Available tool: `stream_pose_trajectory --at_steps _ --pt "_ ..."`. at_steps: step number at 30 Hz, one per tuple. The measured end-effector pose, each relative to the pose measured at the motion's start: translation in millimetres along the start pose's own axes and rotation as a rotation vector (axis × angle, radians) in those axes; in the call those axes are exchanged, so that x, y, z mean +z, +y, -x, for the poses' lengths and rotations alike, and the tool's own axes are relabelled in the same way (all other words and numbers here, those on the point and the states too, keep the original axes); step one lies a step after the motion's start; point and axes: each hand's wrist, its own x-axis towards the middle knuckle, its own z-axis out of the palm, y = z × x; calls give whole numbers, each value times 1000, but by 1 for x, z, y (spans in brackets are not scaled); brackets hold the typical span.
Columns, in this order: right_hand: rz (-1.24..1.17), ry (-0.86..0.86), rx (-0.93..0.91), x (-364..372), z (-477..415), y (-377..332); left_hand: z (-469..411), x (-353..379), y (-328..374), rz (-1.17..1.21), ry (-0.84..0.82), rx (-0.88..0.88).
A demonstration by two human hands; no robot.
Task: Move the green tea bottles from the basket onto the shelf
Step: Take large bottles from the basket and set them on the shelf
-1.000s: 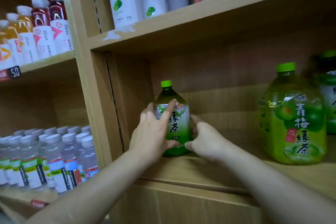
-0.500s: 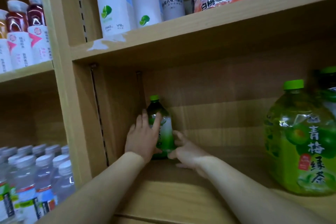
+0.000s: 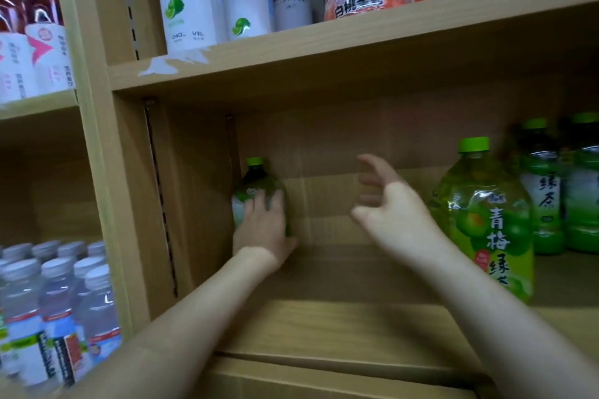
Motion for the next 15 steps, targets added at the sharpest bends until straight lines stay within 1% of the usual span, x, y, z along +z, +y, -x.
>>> stream_pose_trajectory --at_steps 3,4,5,6,7,8,9,10,11,12,13,15 --pt "139 239 -250 -39 26 -5 13 1 38 529 46 42" --pt "189 337 -305 -54 34 -6 19 -1 53 716 38 76" --pt "271 437 -317 -68 40 -3 26 -3 70 864 1 115" --pt "370 518 -280 -82 44 2 34 -7 86 948 -50 165" --pt "461 545 -182 -93 45 11 42 -8 104 970 -110 228" --pt "515 499 -29 -100 46 22 49 -7 121 966 -173 292" --pt "502 393 118 -103 47 31 55 -4 137 961 -227 342" --pt "438 277 208 -103 49 40 58 3 151 950 -258 367" --pt "377 198 239 -101 51 48 59 9 162 929 -259 370" --pt "349 167 234 -100 53 55 59 15 170 892 -238 358" --pt "346 173 219 -101 53 58 58 18 175 853 -215 340" --pt "351 201 181 -103 48 63 53 20 177 850 -202 314"
